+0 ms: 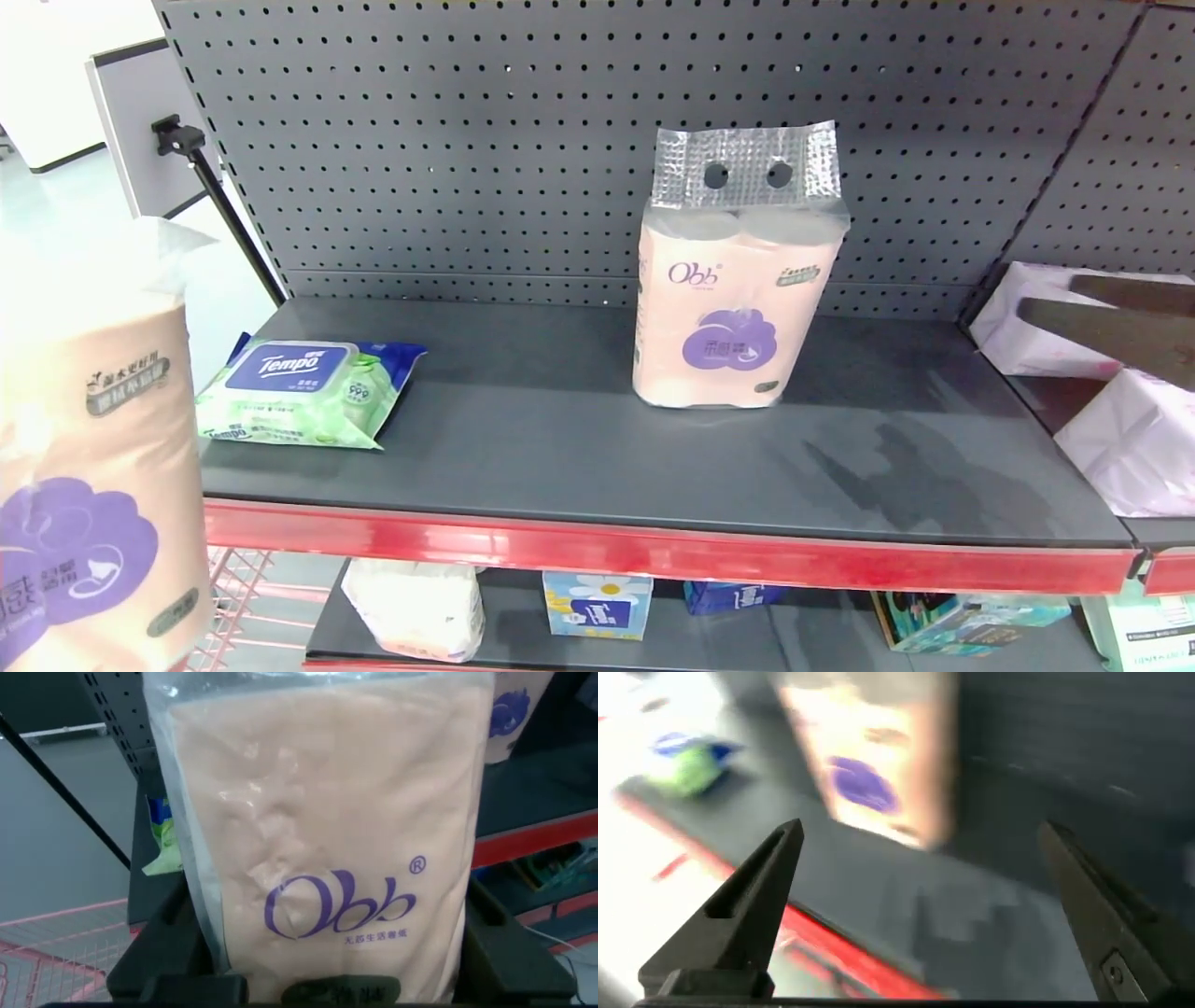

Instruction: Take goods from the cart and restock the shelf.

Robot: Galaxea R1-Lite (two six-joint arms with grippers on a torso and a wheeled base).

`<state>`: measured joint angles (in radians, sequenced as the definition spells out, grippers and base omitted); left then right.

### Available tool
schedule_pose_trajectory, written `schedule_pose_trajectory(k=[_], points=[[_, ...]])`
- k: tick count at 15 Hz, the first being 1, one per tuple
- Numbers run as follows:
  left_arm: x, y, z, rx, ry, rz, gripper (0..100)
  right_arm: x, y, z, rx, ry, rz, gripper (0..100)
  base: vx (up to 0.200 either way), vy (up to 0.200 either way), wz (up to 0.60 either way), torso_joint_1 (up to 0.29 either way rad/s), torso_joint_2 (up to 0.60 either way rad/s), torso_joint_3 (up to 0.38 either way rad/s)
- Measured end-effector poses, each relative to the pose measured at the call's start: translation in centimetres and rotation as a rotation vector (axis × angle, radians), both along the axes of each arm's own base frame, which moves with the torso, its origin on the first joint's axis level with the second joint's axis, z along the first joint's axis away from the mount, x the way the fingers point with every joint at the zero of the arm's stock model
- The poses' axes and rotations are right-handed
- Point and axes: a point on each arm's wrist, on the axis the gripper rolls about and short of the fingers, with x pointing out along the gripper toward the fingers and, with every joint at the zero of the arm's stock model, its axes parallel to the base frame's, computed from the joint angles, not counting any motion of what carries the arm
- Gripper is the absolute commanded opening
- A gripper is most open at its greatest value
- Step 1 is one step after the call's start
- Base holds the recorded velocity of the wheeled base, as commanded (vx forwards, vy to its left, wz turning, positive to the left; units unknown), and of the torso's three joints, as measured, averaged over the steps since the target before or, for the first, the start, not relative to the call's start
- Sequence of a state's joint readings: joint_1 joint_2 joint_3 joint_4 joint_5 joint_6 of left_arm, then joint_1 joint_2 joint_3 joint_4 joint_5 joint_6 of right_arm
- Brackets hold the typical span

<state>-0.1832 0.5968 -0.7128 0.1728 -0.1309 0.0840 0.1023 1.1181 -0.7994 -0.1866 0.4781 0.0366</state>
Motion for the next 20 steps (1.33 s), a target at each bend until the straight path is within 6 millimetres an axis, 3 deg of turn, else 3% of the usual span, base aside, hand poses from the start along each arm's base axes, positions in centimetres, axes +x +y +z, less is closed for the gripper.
schedule_pose_trajectory(k=[3,6,12,20], points=[[0.2,0.0,0.7,-0.003,-0.012,0.000,0,6.3,0.3,-0.3,0.016,-0.092,0.180,100,0.000,0.000,0.00,0.000,0.00,0.000],[0.4,-0.1,1.1,-0.003,-0.013,0.000,0,9.5,-0.5,-1.7,0.008,-0.049,0.209,100,0.000,0.000,0.00,0.000,0.00,0.000],[0.7,-0.1,1.7,-0.004,-0.017,0.000,0,12.1,-0.4,-3.6,-0.060,-0.055,0.298,100,0.000,0.000,0.00,0.000,0.00,0.000],[0.9,-0.2,1.7,0.003,-0.013,0.000,0,15.8,-0.2,-4.1,-0.072,-0.058,0.309,100,0.000,0.000,0.00,0.000,0.00,0.000]])
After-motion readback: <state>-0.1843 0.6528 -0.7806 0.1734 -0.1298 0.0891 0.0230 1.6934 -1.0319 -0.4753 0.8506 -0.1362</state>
